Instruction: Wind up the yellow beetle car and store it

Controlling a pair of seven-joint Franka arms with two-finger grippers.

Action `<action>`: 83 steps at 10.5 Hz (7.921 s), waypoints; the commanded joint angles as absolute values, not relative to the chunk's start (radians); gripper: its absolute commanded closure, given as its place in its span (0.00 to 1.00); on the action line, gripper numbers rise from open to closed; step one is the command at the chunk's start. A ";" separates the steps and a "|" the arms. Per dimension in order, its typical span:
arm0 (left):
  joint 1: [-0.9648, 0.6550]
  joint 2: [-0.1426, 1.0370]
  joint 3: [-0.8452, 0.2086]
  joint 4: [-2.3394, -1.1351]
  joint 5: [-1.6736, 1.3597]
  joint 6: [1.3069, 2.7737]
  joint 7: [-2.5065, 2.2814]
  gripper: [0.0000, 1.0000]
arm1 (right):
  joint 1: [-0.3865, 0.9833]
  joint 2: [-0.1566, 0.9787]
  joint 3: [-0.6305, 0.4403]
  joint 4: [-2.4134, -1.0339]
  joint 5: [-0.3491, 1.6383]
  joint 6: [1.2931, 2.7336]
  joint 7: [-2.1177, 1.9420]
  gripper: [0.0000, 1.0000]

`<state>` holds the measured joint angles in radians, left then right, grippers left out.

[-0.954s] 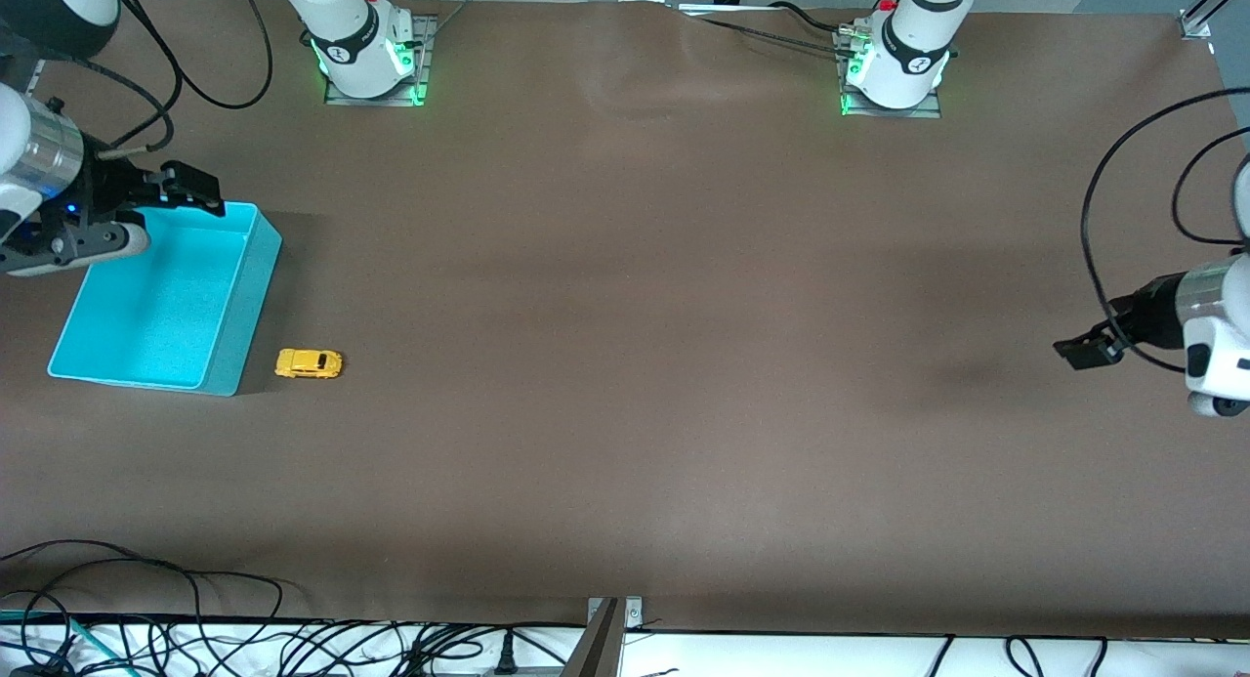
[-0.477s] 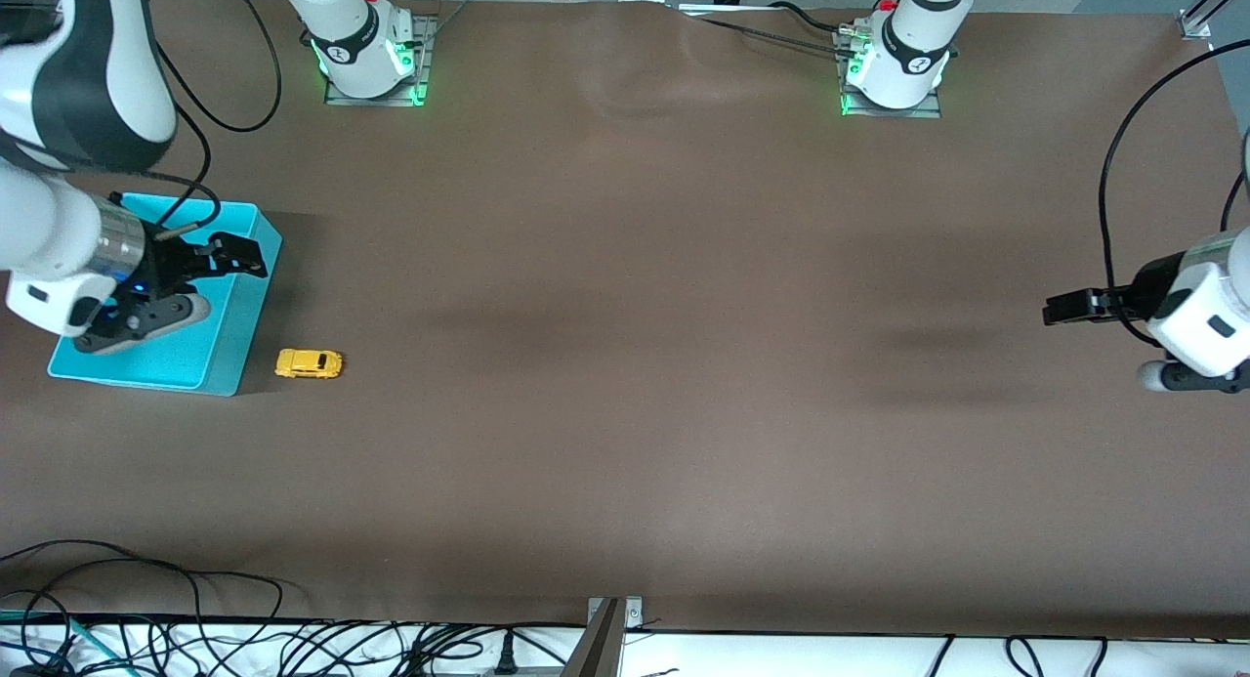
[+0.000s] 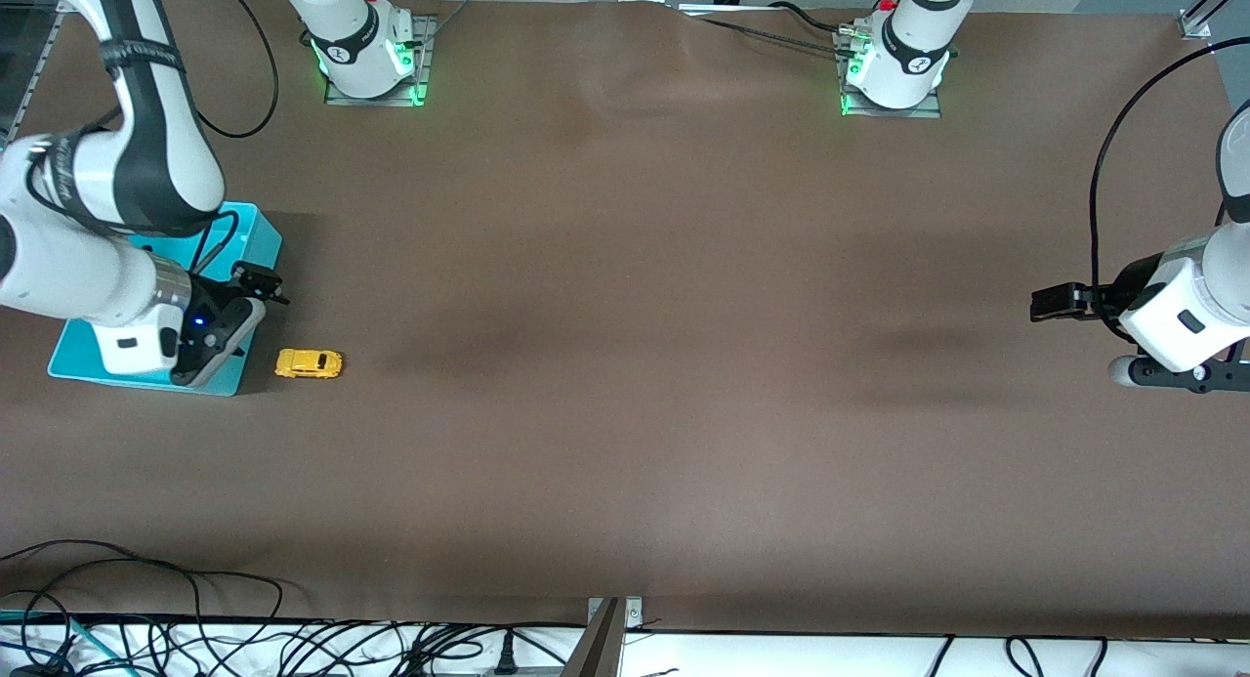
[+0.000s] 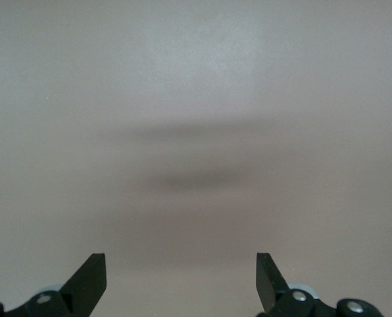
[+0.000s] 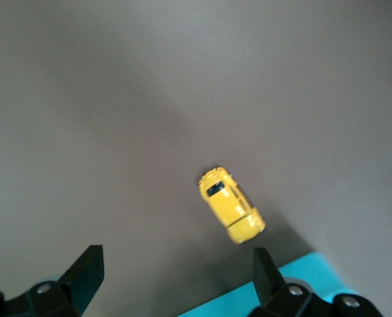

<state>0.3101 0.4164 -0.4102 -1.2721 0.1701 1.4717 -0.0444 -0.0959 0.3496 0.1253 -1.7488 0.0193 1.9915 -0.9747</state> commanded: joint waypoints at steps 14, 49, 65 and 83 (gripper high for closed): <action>0.299 0.425 -0.402 -1.250 0.163 1.454 -0.012 0.00 | -0.187 0.578 0.170 -1.965 -0.045 2.517 -1.405 0.00; 0.307 0.445 -0.402 -1.252 0.161 1.454 -0.011 0.00 | -0.722 0.310 0.195 -2.204 -0.117 2.358 -2.743 1.00; 0.304 0.445 -0.402 -1.250 0.161 1.454 -0.012 0.00 | -0.689 0.079 0.357 -2.059 -0.097 2.065 -1.974 0.00; 0.302 0.442 -0.402 -1.250 0.161 1.454 -0.012 0.00 | -0.161 -0.006 0.279 -1.612 0.006 1.559 0.003 0.00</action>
